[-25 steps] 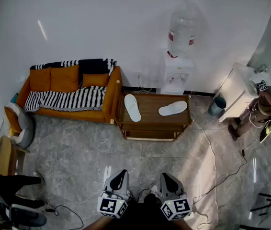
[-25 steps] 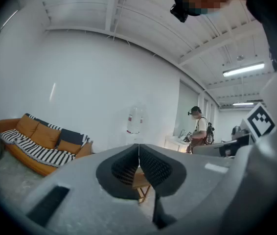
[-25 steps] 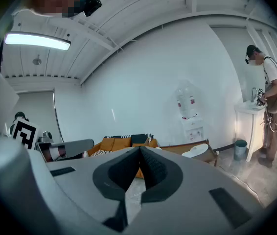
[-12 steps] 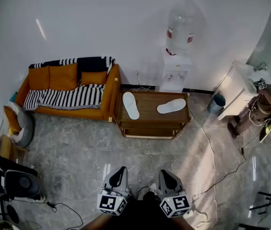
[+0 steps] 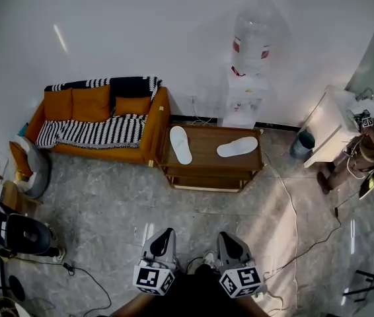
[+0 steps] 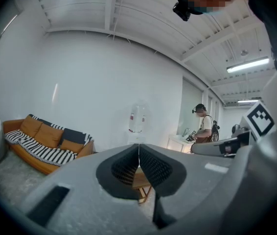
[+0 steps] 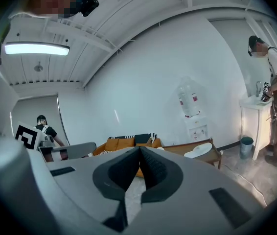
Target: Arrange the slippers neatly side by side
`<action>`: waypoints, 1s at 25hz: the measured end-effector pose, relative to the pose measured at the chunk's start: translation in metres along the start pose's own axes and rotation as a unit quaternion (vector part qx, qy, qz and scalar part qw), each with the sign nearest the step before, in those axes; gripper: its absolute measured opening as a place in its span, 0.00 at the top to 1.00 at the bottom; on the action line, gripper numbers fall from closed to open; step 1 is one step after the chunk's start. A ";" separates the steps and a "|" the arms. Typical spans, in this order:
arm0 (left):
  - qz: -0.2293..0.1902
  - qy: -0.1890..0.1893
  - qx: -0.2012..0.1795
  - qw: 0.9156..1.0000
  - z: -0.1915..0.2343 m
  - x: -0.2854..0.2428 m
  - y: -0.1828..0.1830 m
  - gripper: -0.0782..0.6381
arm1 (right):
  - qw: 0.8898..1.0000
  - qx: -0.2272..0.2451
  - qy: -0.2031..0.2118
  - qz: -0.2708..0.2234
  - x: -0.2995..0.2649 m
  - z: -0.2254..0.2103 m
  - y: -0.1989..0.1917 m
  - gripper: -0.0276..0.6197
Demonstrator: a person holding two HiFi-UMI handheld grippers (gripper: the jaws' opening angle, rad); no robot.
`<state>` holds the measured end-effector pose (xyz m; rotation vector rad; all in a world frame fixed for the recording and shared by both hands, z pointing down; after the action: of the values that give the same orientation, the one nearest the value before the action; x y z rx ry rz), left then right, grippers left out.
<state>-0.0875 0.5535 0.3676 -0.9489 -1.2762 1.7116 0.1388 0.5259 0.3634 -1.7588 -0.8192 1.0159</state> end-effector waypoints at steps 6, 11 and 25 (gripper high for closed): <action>0.002 0.015 -0.001 1.000 -0.028 -0.022 -0.005 0.87 | 1.000 0.004 0.024 0.007 0.002 -0.033 0.002 0.94; 0.006 0.023 -0.017 1.000 -0.057 -0.036 -0.010 0.87 | 0.999 0.005 0.040 0.003 0.004 -0.061 0.007 0.94; 0.021 0.039 -0.008 0.999 -0.045 -0.075 -0.019 0.87 | 0.999 0.008 0.044 0.004 -0.031 -0.096 0.014 0.94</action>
<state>-0.0132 0.5070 0.3848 -1.0478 -1.2299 1.6815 0.2125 0.4581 0.3826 -1.7825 -0.7470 0.9407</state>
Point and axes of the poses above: the fingertips, and each gripper's own axes: x backward along the fingers, z to its left, y out of its top, the point moved 9 cm from there along x, backward along the fingers, and after that the axes turned 9 degrees about -y, right-handed, at the moved point
